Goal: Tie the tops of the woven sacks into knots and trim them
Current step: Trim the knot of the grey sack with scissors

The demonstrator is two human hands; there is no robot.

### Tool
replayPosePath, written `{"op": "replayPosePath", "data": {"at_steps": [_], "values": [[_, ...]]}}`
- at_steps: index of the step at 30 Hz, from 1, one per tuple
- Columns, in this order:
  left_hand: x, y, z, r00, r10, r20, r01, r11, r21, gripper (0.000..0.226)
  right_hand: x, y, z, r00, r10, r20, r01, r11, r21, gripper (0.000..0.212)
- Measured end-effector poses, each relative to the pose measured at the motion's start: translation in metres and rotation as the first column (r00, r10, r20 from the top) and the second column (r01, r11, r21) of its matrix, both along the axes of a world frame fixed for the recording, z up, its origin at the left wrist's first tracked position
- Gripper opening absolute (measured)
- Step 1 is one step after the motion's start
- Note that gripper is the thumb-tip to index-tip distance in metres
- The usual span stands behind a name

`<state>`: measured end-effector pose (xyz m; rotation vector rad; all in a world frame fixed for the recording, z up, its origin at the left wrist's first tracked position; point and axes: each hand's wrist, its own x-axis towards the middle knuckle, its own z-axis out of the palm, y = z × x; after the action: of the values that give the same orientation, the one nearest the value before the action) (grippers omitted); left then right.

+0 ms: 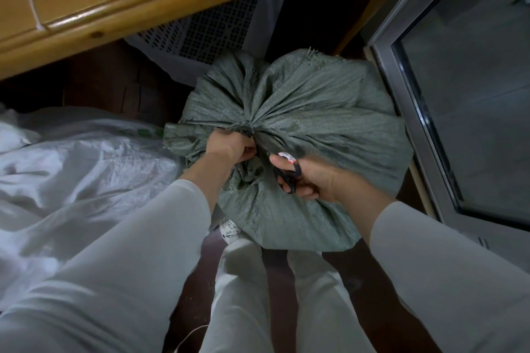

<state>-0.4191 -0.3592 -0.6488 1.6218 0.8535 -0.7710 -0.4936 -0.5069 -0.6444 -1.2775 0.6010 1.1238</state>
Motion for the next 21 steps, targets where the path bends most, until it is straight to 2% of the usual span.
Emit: {"op": "replayPosePath", "data": {"at_steps": [4,14,21], "values": [[0.0,0.0,-0.001,1.0,-0.005,-0.011,0.005,1.0,0.007,0.016,0.002,0.001,0.0,1.0,0.03,0.008,-0.03,0.998,-0.053,0.058],[-0.001,-0.002,0.004,1.0,-0.022,-0.015,0.021,1.0,-0.019,0.023,-0.001,0.011,-0.004,0.988,0.126,0.092,-0.093,0.949,-0.301,0.037],[-0.002,-0.005,0.007,1.0,0.015,-0.015,-0.015,1.0,-0.02,0.018,-0.003,0.015,-0.003,0.989,0.111,0.095,-0.07,0.929,-0.364,0.027]]}}
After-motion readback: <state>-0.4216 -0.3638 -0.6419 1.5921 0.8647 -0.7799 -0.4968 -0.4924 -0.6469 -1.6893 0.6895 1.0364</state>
